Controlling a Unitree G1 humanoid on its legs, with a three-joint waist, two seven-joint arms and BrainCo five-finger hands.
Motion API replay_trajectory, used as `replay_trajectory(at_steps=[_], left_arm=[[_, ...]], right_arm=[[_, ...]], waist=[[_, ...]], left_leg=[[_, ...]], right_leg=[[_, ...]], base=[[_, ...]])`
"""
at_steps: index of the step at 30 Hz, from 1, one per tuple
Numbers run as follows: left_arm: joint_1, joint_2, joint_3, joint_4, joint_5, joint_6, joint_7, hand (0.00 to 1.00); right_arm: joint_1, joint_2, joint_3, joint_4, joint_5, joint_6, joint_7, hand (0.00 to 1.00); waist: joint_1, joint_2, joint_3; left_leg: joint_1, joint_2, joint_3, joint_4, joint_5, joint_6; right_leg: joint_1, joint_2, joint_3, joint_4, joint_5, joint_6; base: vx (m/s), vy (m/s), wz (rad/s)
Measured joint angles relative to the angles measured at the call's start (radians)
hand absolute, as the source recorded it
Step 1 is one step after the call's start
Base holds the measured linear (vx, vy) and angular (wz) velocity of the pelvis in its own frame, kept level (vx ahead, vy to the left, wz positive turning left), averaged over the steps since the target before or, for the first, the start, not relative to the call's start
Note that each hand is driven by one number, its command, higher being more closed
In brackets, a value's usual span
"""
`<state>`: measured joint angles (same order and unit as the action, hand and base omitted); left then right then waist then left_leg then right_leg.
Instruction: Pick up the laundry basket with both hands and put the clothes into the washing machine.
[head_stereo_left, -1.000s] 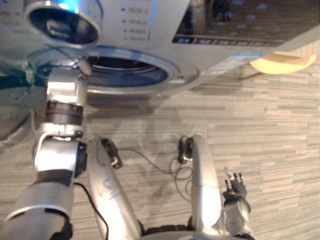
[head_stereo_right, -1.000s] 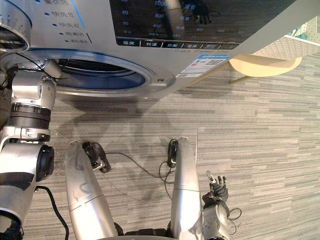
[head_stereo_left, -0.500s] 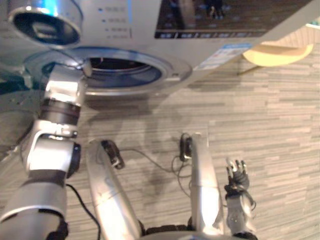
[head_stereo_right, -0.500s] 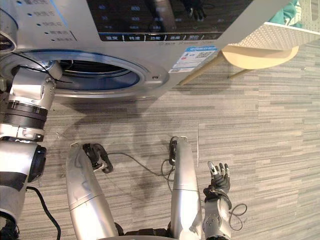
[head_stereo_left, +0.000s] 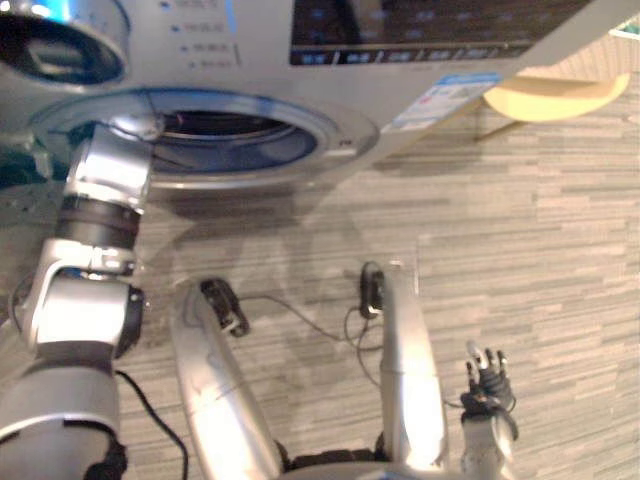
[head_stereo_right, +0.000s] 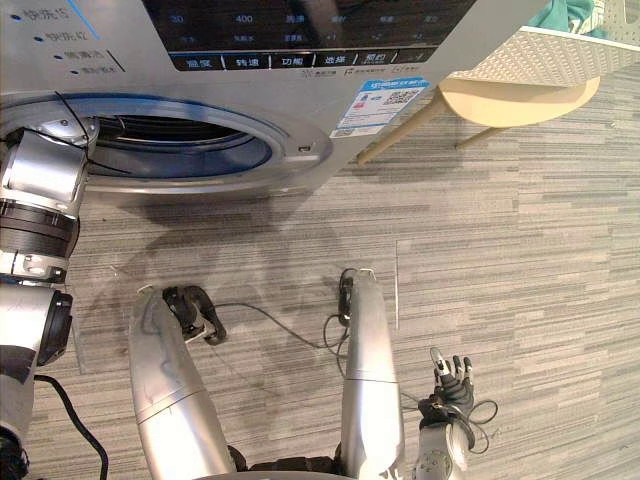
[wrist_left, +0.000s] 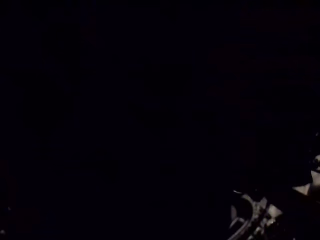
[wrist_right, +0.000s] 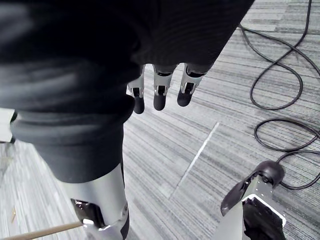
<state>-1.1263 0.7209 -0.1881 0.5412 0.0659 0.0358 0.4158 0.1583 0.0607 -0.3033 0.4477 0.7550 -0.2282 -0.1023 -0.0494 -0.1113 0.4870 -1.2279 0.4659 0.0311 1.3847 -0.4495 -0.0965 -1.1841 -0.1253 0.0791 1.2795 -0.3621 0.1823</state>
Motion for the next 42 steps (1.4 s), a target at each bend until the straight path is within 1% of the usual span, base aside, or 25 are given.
replay_trajectory(at_steps=[2,4,6,7,8,10,11,20,21,23,25,27,28,29,30,31,33,35,36,37,38,39,40,41,42], left_arm=[[0.0,0.001,0.001,0.0,0.007,0.001,0.002,0.0],[0.0,0.001,0.003,0.021,0.031,0.004,-0.02,0.0],[-0.001,0.001,0.003,0.052,0.026,0.004,-0.116,0.0],[-0.002,0.001,0.004,0.065,0.026,0.004,-0.142,0.0],[-0.003,0.001,0.004,0.103,0.028,0.004,-0.19,0.0],[-0.005,0.001,0.007,0.17,0.031,0.004,-0.239,0.0],[-0.006,0.001,0.011,0.193,0.027,0.005,-0.284,0.0],[0.011,-0.002,0.06,0.242,0.021,0.013,-0.427,0.0],[0.036,-0.009,0.082,0.242,-0.006,0.02,-0.464,0.0],[0.098,-0.024,0.098,0.23,-0.054,0.02,-0.485,0.0],[0.25,-0.088,0.205,0.15,-0.117,0.003,-0.476,0.0],[0.345,-0.126,0.242,0.123,-0.178,-0.004,-0.463,0.0],[0.427,-0.19,0.264,0.117,-0.211,-0.004,-0.432,0.0],[0.459,-0.22,0.269,0.117,-0.213,-0.005,-0.423,0.0],[0.524,-0.286,0.267,0.116,-0.202,-0.009,-0.39,0.0],[0.561,-0.321,0.268,0.117,-0.197,-0.012,-0.38,0.0],[0.674,-0.434,0.266,0.131,-0.165,-0.012,-0.361,0.0],[0.777,-0.554,0.258,0.177,-0.122,-0.013,-0.346,0.0],[0.802,-0.584,0.259,0.19,-0.107,-0.013,-0.344,0.0],[0.85,-0.641,0.257,0.22,-0.091,-0.013,-0.342,0.0],[0.909,-0.687,0.256,0.239,-0.091,-0.015,-0.336,0.0],[0.938,-0.704,0.256,0.252,-0.091,-0.019,-0.332,0.0],[0.99,-0.727,0.257,0.26,-0.08,-0.046,-0.328,0.0],[1.007,-0.733,0.262,0.271,-0.07,-0.051,-0.328,0.0],[1.038,-0.742,0.285,0.303,-0.062,-0.06,-0.326,0.0]], right_arm=[[0.0,0.0,0.006,-0.003,0.003,-0.003,-0.001,0.0],[0.0,0.0,0.01,-0.006,0.003,-0.002,-0.001,0.0],[0.0,-0.001,0.011,-0.006,0.013,-0.002,-0.001,0.0],[0.0,-0.002,0.015,-0.006,0.016,-0.002,-0.002,0.0],[0.0,-0.005,0.03,-0.003,0.021,0.0,-0.004,0.0],[0.0,-0.004,0.045,-0.002,0.022,0.011,-0.003,0.0],[0.0,-0.003,0.047,-0.001,0.022,0.019,-0.003,0.0],[0.0,0.003,0.047,0.0,0.027,0.041,-0.005,0.0],[0.0,0.007,0.046,0.001,0.032,0.042,-0.007,0.0],[0.0,0.007,0.044,0.002,0.033,0.043,-0.008,0.0],[-0.002,0.007,0.04,0.011,0.034,0.043,-0.008,0.0],[-0.006,0.007,0.038,0.031,0.036,0.048,-0.007,0.0],[-0.013,-0.003,0.027,0.054,0.036,0.052,-0.01,0.0],[-0.018,-0.009,0.025,0.066,0.036,0.052,-0.012,0.0],[-0.028,-0.02,0.026,0.088,0.035,0.053,-0.016,0.0],[-0.038,-0.023,0.026,0.098,0.034,0.055,-0.022,0.0],[-0.071,-0.033,0.023,0.128,0.028,0.06,-0.03,0.0],[-0.092,-0.028,-0.003,0.14,0.016,0.062,-0.031,0.0],[-0.095,-0.029,-0.012,0.148,0.009,0.062,-0.034,0.0],[-0.096,-0.03,-0.023,0.162,-0.003,0.063,-0.042,0.0],[-0.094,-0.028,-0.042,0.18,-0.014,0.066,-0.048,0.0],[-0.091,-0.028,-0.047,0.194,-0.019,0.066,-0.05,0.0],[-0.085,-0.028,-0.055,0.218,-0.025,0.078,-0.05,0.0],[-0.083,-0.028,-0.058,0.233,-0.035,0.081,-0.049,0.0],[-0.079,-0.025,-0.061,0.266,-0.052,0.085,-0.049,0.0]], waist=[[-0.005,0.0,0.0],[-0.004,0.0,0.0],[-0.016,0.0,0.0],[-0.018,0.0,0.0],[-0.019,0.0,0.0],[-0.025,0.001,0.0],[-0.028,0.001,-0.001],[-0.023,0.008,0.0],[-0.025,0.011,0.0],[-0.028,0.027,-0.001],[-0.023,0.061,-0.001],[-0.015,0.079,-0.006],[-0.007,0.094,-0.014],[0.003,0.1,-0.018],[0.011,0.107,-0.022],[0.013,0.108,-0.022],[0.014,0.109,-0.024],[0.025,0.114,-0.039],[0.028,0.114,-0.043],[0.029,0.114,-0.05],[0.031,0.118,-0.076],[0.034,0.117,-0.097],[0.037,0.119,-0.127],[0.039,0.121,-0.141],[0.04,0.122,-0.181]], left_leg=[[0.0,-0.002,-0.003,0.0,0.002,-0.004],[0.001,-0.003,-0.007,-0.004,0.007,-0.007],[0.009,-0.013,-0.006,-0.014,0.017,-0.006],[0.012,-0.013,-0.006,-0.016,0.02,-0.007],[0.022,-0.013,-0.006,-0.018,0.022,-0.008],[0.042,-0.012,-0.002,-0.027,0.025,-0.011],[0.048,-0.012,0.001,-0.033,0.025,-0.012],[0.079,-0.012,0.007,-0.072,0.041,-0.029],[0.095,-0.012,0.012,-0.081,0.042,-0.031],[0.123,-0.011,0.02,-0.096,0.042,-0.031],[0.164,-0.011,0.034,-0.119,0.043,-0.033],[0.191,-0.011,0.039,-0.136,0.045,-0.037],[0.221,-0.013,0.042,-0.155,0.047,-0.041],[0.236,-0.013,0.043,-0.163,0.048,-0.042],[0.269,-0.014,0.045,-0.185,0.049,-0.044],[0.29,-0.016,0.046,-0.197,0.051,-0.048],[0.36,-0.031,0.048,-0.248,0.064,-0.054],[0.439,-0.042,0.052,-0.318,0.086,-0.061],[0.463,-0.051,0.053,-0.34,0.094,-0.062],[0.527,-0.074,0.058,-0.392,0.11,-0.062],[0.58,-0.092,0.062,-0.447,0.129,-0.065],[0.606,-0.101,0.066,-0.475,0.136,-0.062],[0.667,-0.116,0.073,-0.535,0.154,-0.062],[0.698,-0.126,0.074,-0.568,0.163,-0.062],[0.754,-0.138,0.082,-0.635,0.184,-0.063]], right_leg=[[0.0,-0.002,-0.004,0.008,-0.004,-0.007],[0.0,-0.005,-0.011,0.014,-0.006,-0.009],[0.002,-0.017,-0.016,0.017,-0.007,-0.011],[0.005,-0.017,-0.016,0.016,-0.007,-0.011],[0.013,-0.016,-0.017,0.016,-0.007,-0.011],[0.028,-0.016,-0.015,0.011,-0.006,-0.012],[0.029,-0.014,-0.014,0.006,-0.005,-0.014],[0.04,0.0,-0.015,-0.018,0.007,-0.024],[0.051,0.0,-0.014,-0.024,0.007,-0.024],[0.072,0.0,-0.013,-0.035,0.006,-0.025],[0.105,0.0,-0.012,-0.05,0.005,-0.025],[0.126,0.0,-0.013,-0.06,0.004,-0.027],[0.154,-0.001,-0.017,-0.069,0.0,-0.03],[0.168,-0.002,-0.019,-0.075,-0.002,-0.031],[0.201,-0.003,-0.025,-0.089,-0.006,-0.029],[0.222,-0.005,-0.028,-0.098,-0.009,-0.027],[0.296,-0.019,-0.045,-0.133,-0.013,-0.029],[0.381,-0.025,-0.068,-0.189,-0.013,-0.03],[0.407,-0.034,-0.076,-0.202,-0.013,-0.03],[0.472,-0.054,-0.09,-0.236,-0.013,-0.03],[0.532,-0.069,-0.109,-0.278,-0.012,-0.03],[0.557,-0.075,-0.115,-0.3,-0.012,-0.03],[0.624,-0.091,-0.137,-0.346,-0.007,-0.029],[0.659,-0.095,-0.145,-0.372,-0.004,-0.029],[0.719,-0.104,-0.169,-0.431,0.009,-0.03]], base=[[-0.02,-0.036,0.05],[-0.02,-0.059,0.08],[-0.02,-0.062,0.12],[-0.02,-0.041,0.05],[-0.04,-0.045,0.02],[-0.05,-0.045,-0.01],[-0.05,-0.034,-0.03],[0.01,-0.042,-0.05],[0.03,-0.037,-0.01],[0.03,-0.035,-0.01],[0.03,-0.037,0.0],[0.03,-0.044,0.04],[0.02,-0.042,0.07],[0.05,-0.06,0.11],[0.05,-0.048,0.1],[0.07,-0.06,0.19],[0.06,-0.049,0.24],[0.09,-0.056,0.26],[0.1,-0.034,0.43],[0.13,-0.024,0.55],[0.16,-0.029,0.52],[0.19,-0.033,0.48],[0.15,-0.021,0.38],[0.18,-0.018,0.45],[0.18,-0.011,0.38]])
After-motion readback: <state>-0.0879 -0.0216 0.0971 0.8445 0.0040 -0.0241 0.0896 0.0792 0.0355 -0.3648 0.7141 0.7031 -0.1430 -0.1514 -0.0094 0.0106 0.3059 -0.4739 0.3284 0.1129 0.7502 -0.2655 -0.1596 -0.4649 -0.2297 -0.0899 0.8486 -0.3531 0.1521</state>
